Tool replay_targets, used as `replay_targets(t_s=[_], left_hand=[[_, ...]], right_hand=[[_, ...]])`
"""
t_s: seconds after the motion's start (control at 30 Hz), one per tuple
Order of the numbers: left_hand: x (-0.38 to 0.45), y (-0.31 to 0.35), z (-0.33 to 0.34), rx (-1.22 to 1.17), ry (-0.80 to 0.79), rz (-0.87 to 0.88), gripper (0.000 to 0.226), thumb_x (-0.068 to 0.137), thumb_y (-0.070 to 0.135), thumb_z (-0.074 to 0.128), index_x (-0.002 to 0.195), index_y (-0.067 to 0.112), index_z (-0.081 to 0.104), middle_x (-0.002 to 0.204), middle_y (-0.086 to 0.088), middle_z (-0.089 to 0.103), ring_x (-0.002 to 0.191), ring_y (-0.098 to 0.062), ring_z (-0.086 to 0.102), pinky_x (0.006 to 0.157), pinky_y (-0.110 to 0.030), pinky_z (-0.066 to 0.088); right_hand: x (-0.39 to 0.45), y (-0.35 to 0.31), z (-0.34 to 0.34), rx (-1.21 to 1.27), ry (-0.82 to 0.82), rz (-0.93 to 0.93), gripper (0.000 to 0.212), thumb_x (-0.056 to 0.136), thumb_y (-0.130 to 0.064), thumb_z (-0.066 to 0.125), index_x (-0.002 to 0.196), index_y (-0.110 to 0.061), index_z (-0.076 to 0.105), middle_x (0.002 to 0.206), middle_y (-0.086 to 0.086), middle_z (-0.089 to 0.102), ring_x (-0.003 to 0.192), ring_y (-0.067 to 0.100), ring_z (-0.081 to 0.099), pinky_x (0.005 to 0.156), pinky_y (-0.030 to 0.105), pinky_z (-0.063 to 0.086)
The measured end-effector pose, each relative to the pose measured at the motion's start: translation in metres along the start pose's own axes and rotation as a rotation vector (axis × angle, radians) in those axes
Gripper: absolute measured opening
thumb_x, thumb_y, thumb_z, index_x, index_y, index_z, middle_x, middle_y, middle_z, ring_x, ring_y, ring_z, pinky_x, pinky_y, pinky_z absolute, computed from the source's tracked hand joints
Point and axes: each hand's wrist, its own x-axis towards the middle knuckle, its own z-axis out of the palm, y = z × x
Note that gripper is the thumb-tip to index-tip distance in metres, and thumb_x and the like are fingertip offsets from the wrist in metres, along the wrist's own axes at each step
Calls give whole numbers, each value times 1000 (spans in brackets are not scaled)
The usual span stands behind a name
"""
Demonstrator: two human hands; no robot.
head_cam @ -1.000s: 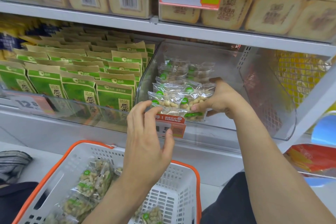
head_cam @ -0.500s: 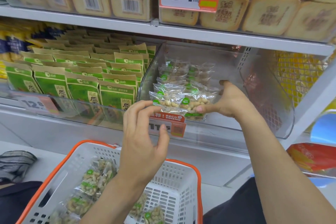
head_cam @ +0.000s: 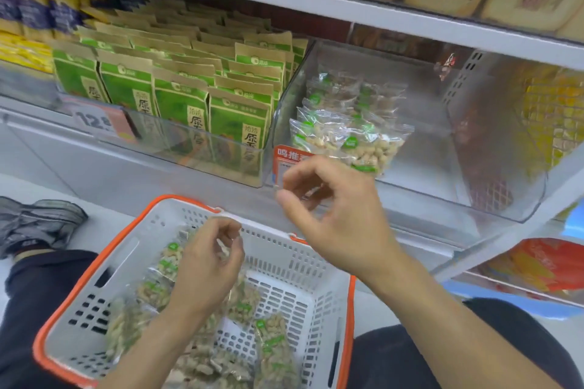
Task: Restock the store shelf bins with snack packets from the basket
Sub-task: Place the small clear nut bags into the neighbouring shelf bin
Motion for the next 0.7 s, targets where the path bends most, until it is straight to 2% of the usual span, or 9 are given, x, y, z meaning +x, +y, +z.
replay_targets(t_s=[0.1, 0.13, 0.23, 0.3, 0.4, 0.5, 0.57, 0.63, 0.7], left_hand=[[-21, -65, -13, 148, -151, -197, 15, 90, 12, 66, 101, 19, 59, 92, 8, 61, 84, -4, 56, 70, -26, 44], [-28, -87, -20, 226, -207, -274, 13, 91, 18, 65, 103, 17, 59, 94, 6, 60, 86, -11, 58, 72, -29, 45], [-45, -140, -39, 440, -410, -512, 34, 89, 40, 62, 109, 13, 60, 106, -7, 61, 102, -29, 60, 83, -40, 49], [-54, -158, -46, 559, -494, -559, 43, 90, 44, 60, 118, 12, 61, 119, -13, 58, 115, -33, 54, 94, -42, 43], [-56, -165, -46, 647, -522, -503, 46, 93, 46, 55, 129, 18, 54, 129, -9, 52, 124, -29, 46, 99, -39, 37], [-43, -170, -41, 469, -441, -495, 41, 93, 38, 58, 127, 17, 51, 125, -6, 49, 118, -25, 48, 96, -38, 43], [-29, -176, -39, 422, -346, -473, 40, 92, 33, 60, 126, 13, 52, 121, -7, 50, 110, -26, 53, 93, -40, 46], [-12, -184, -37, 460, -300, -438, 44, 90, 28, 62, 129, 9, 53, 122, -11, 51, 114, -30, 50, 97, -42, 44], [3, -194, -36, 544, -376, -454, 55, 89, 28, 61, 139, 10, 47, 131, -14, 47, 125, -32, 43, 105, -44, 39]], right_hand=[[-12, 24, 43, -40, -329, 108, 8, 90, -20, 71, 96, -16, 68, 88, -6, 67, 79, 6, 62, 68, 14, 48], [-16, 35, 58, -59, -431, 167, 9, 92, -22, 69, 99, -16, 68, 90, -5, 68, 80, 7, 62, 70, 16, 49], [-30, 69, 102, -130, -628, 315, 11, 94, -23, 65, 102, -16, 67, 94, -3, 69, 81, 10, 63, 76, 29, 52], [-41, 86, 130, -131, -712, 396, 11, 95, -22, 63, 103, -15, 65, 93, -4, 65, 77, 8, 58, 76, 29, 48], [-55, 112, 166, -179, -821, 518, 18, 97, -24, 60, 113, -15, 62, 102, 0, 65, 84, 15, 60, 78, 30, 47], [-62, 131, 199, -196, -850, 641, 27, 96, -23, 61, 121, -13, 58, 111, 5, 63, 96, 24, 62, 88, 39, 51], [-61, 137, 222, -182, -784, 700, 40, 93, -27, 65, 129, -14, 54, 122, 5, 58, 107, 23, 60, 94, 34, 49], [-58, 138, 246, -116, -653, 740, 58, 87, -37, 73, 137, -24, 46, 129, 4, 51, 105, 15, 58, 91, 27, 45], [-55, 135, 270, -39, -578, 784, 76, 80, -49, 77, 142, -35, 36, 130, 3, 43, 99, 13, 52, 88, 25, 41]])
